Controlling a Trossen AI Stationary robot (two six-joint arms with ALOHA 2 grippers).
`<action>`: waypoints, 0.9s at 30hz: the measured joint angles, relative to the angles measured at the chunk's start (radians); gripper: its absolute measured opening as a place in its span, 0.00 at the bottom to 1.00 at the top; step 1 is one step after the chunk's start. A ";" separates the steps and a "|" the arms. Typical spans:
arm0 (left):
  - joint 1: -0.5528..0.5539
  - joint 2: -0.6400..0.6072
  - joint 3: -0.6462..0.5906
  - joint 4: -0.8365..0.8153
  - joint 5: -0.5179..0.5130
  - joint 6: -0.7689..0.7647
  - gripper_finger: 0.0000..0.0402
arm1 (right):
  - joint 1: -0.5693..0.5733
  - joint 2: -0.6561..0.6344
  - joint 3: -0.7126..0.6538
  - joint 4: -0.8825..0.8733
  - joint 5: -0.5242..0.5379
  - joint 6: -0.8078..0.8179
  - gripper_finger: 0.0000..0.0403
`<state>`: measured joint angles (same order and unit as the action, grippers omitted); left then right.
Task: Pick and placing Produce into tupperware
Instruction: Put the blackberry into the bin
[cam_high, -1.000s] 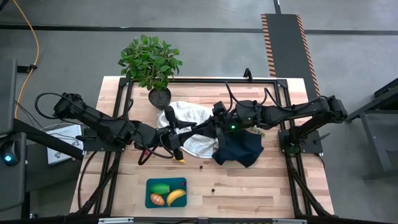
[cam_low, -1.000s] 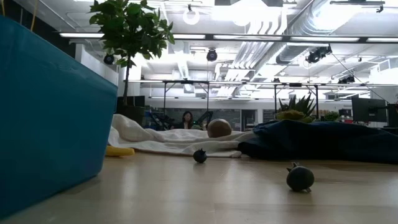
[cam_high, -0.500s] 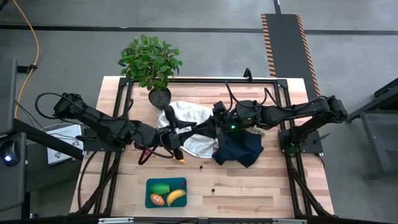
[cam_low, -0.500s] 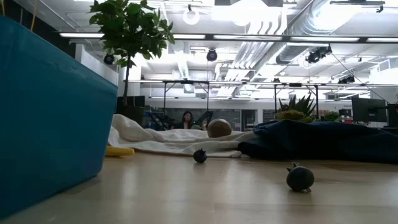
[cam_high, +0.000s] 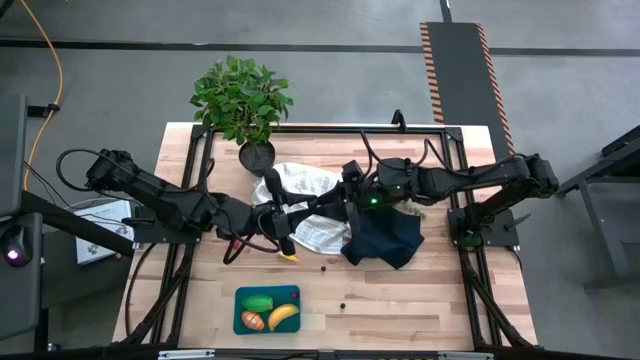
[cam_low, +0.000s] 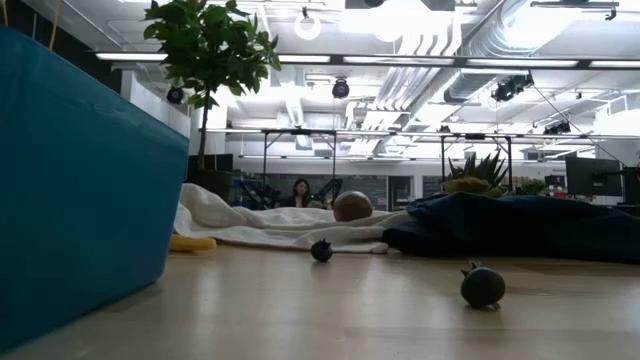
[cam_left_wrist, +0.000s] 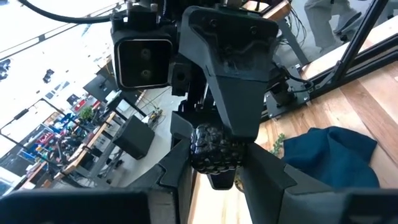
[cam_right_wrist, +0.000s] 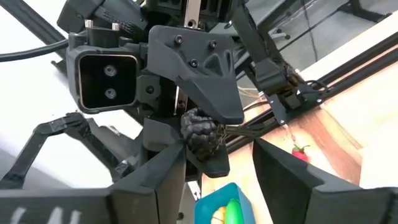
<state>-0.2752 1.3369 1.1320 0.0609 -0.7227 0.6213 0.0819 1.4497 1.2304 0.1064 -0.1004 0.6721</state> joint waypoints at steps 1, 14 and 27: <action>0.000 0.000 0.000 -0.005 -0.001 0.000 0.25 | -0.003 0.000 0.000 -0.002 -0.014 0.000 0.44; 0.000 -0.031 0.000 -0.060 -0.046 -0.006 0.25 | -0.010 -0.091 0.001 -0.280 -0.117 -0.051 0.44; -0.073 -0.098 0.000 -0.290 0.093 -0.286 0.26 | 0.053 -0.088 0.001 -0.936 -0.136 0.000 0.44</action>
<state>-0.3482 1.2390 1.1324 -0.2294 -0.6295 0.3351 0.1354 1.3614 1.2310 -0.8291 -0.2360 0.6719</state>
